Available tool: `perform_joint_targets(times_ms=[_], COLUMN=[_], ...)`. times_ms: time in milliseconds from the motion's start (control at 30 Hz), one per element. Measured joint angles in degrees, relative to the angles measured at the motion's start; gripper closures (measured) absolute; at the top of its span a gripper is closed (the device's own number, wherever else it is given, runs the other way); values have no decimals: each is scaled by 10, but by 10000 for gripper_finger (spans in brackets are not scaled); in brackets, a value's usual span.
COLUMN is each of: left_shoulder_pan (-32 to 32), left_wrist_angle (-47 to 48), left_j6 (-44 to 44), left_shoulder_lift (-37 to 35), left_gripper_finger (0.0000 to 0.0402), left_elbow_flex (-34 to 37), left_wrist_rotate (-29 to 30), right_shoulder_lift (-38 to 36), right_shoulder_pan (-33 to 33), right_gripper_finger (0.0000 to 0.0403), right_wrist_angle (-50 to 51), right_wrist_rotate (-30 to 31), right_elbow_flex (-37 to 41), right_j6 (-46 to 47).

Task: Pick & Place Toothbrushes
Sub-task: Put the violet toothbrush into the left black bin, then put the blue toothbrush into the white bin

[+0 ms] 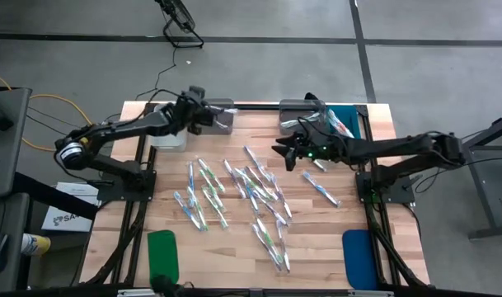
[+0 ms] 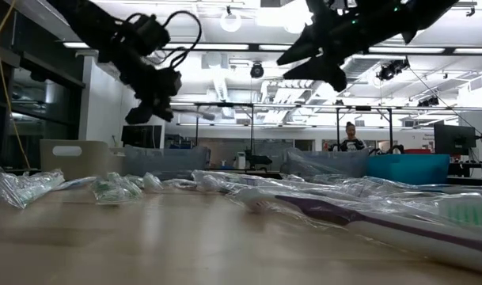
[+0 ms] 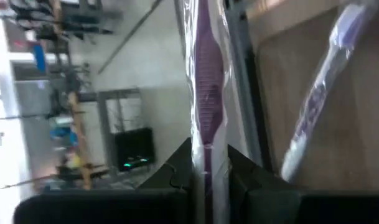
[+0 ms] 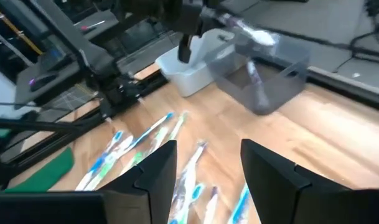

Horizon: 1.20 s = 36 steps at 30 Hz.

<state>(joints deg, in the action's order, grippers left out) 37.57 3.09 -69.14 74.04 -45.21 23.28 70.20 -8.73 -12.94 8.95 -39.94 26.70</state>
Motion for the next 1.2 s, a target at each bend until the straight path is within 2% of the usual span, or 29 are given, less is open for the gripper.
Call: perform_joint_targets(times_ms=[67, 333, 467, 667, 733, 900, 1067, 1200], left_shoulder_pan=[26, 103, 116, 115, 115, 115, 115, 115], left_wrist_angle=[6, 0, 1, 7, 10, 10, 16, 40], left_j6=[-27, -106, -160, -182, -186, -191, -184, -161], left_shoulder_lift=[0, 37, 65, 85, 85, 85, 85, 85], left_gripper_finger=[366, 366, 366, 363, 349, 280, 215, 192], left_elbow_flex=[0, 0, 0, 0, 0, -3, -17, -38], left_wrist_rotate=[-33, -105, -121, -158, -177, -187, -175, -149], right_shoulder_lift=[-11, -14, -14, -14, -14, -14, -14, -24], right_shoulder_pan=[0, 1, 1, 1, 1, 0, 0, 0], right_gripper_finger=[233, 234, 234, 234, 234, 234, 234, 234], right_wrist_angle=[13, 44, 55, 65, 68, 86, 114, 141], right_wrist_rotate=[2, -1, -1, -1, -1, -17, -17, -16], right_elbow_flex=[0, 0, 0, 0, 0, 0, 0, 0], right_j6=[0, 0, 0, 0, 0, 0, 3, 2])
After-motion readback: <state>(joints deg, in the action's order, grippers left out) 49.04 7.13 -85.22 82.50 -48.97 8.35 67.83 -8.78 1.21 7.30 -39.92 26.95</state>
